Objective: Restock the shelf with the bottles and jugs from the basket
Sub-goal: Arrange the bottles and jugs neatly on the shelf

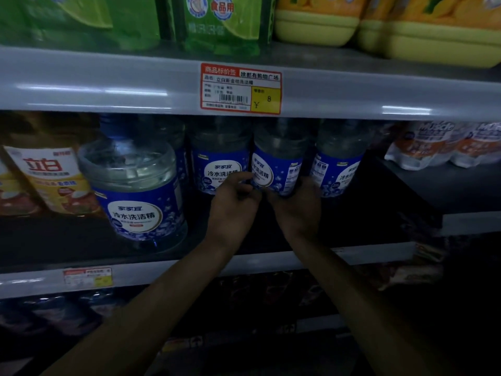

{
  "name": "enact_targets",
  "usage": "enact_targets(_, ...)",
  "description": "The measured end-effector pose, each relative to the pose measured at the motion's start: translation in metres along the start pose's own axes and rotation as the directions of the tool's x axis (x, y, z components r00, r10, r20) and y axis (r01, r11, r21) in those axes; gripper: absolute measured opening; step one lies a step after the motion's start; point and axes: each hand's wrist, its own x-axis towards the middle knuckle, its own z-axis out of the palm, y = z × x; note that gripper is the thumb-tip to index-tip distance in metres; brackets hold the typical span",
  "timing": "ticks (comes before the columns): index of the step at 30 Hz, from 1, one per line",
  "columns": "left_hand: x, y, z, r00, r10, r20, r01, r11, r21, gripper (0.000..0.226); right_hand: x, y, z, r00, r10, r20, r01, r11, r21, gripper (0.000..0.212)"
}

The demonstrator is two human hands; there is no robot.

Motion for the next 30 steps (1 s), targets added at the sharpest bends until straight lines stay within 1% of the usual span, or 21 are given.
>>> enact_targets(3,0.001,-0.001,0.001,1.000,0.011,0.006,-0.011,1.000,0.013,0.028,0.001,-0.007,0.003,1.000,0.015,-0.008,-0.014,0.999,0.031,0.074)
enact_targets(8,-0.001,-0.001,-0.002,1.000,0.016,-0.006,-0.015,0.999,0.048,0.030,0.005,-0.015,0.009,0.999,0.030,-0.038,-0.026,0.993,0.119,0.082)
enact_targets(12,-0.006,-0.003,-0.007,1.000,0.031,0.002,-0.031,0.994,0.101,0.033,0.004,-0.018,0.006,0.997,0.070,-0.045,-0.065,0.991,0.114,0.083)
enact_targets(16,-0.010,-0.004,-0.011,0.999,0.031,0.022,-0.034,0.989,0.141,0.037,-0.009,-0.018,-0.008,0.999,0.026,-0.032,-0.020,0.987,0.160,0.083)
enact_targets(18,-0.011,-0.004,-0.011,0.999,0.025,0.039,-0.030,0.991,0.132,0.040,-0.016,-0.015,-0.019,1.000,0.001,0.009,-0.003,0.985,0.175,0.086)
enact_targets(20,-0.008,-0.005,-0.011,0.998,0.021,0.065,-0.029,0.991,0.134,0.045,-0.021,-0.012,-0.032,0.996,-0.018,0.083,0.000,0.977,0.213,0.087)
enact_targets(23,0.000,-0.003,-0.010,0.991,-0.010,0.132,-0.001,0.996,0.088,0.062,-0.023,-0.004,-0.052,0.978,-0.038,0.206,-0.016,0.967,0.253,0.093)
enact_targets(25,0.006,0.000,-0.008,0.972,0.010,0.233,-0.029,0.997,0.078,0.072,-0.024,-0.001,-0.064,0.959,-0.061,0.277,-0.018,0.962,0.272,0.091)
enact_targets(27,0.008,0.003,-0.006,0.938,0.054,0.343,-0.083,0.994,0.070,0.078,-0.023,0.000,-0.075,0.940,-0.084,0.330,-0.019,0.954,0.298,0.087)
enact_targets(28,0.007,0.005,-0.005,0.925,0.074,0.374,-0.104,0.993,0.059,0.080,-0.022,0.002,-0.079,0.932,-0.094,0.350,-0.022,0.949,0.313,0.087)
enact_targets(30,0.006,0.007,-0.003,0.917,0.113,0.383,-0.139,0.989,0.043,0.084,-0.022,0.004,-0.088,0.919,-0.111,0.379,-0.028,0.939,0.343,0.087)
